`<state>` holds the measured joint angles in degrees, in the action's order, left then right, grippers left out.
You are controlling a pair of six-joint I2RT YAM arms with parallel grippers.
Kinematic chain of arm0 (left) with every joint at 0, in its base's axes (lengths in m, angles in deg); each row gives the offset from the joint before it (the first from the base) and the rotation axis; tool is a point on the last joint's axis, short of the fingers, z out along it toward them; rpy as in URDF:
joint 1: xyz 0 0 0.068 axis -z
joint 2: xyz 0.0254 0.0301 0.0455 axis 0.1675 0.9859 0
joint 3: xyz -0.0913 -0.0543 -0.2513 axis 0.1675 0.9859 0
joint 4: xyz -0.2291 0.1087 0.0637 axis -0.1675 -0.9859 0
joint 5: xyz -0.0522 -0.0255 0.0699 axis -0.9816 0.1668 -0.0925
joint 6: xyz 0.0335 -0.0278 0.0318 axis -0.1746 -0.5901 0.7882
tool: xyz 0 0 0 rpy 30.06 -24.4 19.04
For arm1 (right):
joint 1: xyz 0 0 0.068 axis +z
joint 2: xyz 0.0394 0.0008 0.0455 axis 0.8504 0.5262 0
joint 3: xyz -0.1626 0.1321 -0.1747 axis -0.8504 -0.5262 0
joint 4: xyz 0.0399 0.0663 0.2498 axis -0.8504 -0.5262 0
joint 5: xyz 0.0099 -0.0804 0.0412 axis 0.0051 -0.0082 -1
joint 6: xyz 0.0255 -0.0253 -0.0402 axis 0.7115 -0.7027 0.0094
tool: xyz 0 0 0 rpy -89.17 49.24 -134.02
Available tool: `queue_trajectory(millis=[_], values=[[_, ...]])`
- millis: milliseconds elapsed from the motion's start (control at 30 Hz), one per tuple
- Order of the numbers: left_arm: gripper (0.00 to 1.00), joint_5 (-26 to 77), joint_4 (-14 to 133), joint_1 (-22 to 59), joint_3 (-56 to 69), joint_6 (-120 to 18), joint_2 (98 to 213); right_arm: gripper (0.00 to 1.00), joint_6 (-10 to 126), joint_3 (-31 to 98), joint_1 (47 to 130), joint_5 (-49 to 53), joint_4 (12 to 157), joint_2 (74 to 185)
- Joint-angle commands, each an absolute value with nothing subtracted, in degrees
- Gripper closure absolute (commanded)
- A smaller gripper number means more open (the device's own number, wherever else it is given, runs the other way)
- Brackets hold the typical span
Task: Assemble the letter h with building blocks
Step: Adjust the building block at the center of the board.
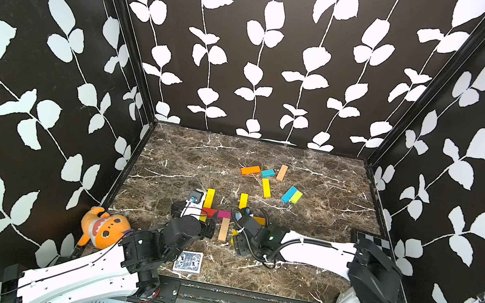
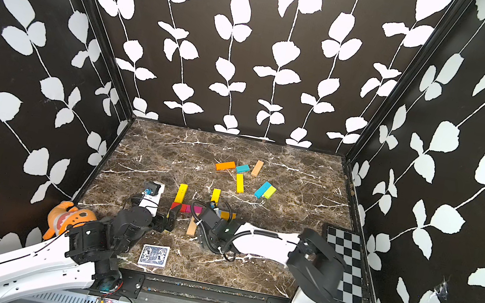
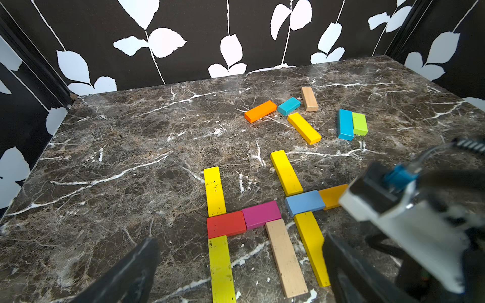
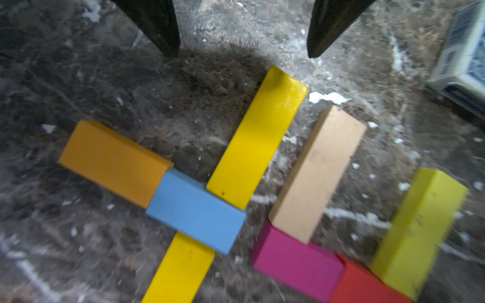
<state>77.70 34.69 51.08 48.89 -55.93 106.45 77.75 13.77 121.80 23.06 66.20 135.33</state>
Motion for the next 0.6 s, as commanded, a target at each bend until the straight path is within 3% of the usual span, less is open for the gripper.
queue_trajectory(millis=[0, 367, 567], values=[[0.01, 78.6, 33.9, 51.2, 49.0, -55.7, 105.8, 0.20, 75.9, 16.8, 117.5, 20.5, 68.8, 133.6], [0.01, 78.0, 32.3, 51.2, 47.5, -56.7, 105.6, 0.18, 82.4, 29.2, 104.6, 6.7, 73.5, 145.9], [0.01, 77.7, 32.3, 51.2, 47.0, -57.4, 106.4, 0.19, 82.2, 34.0, 103.4, 5.1, 72.6, 151.5]])
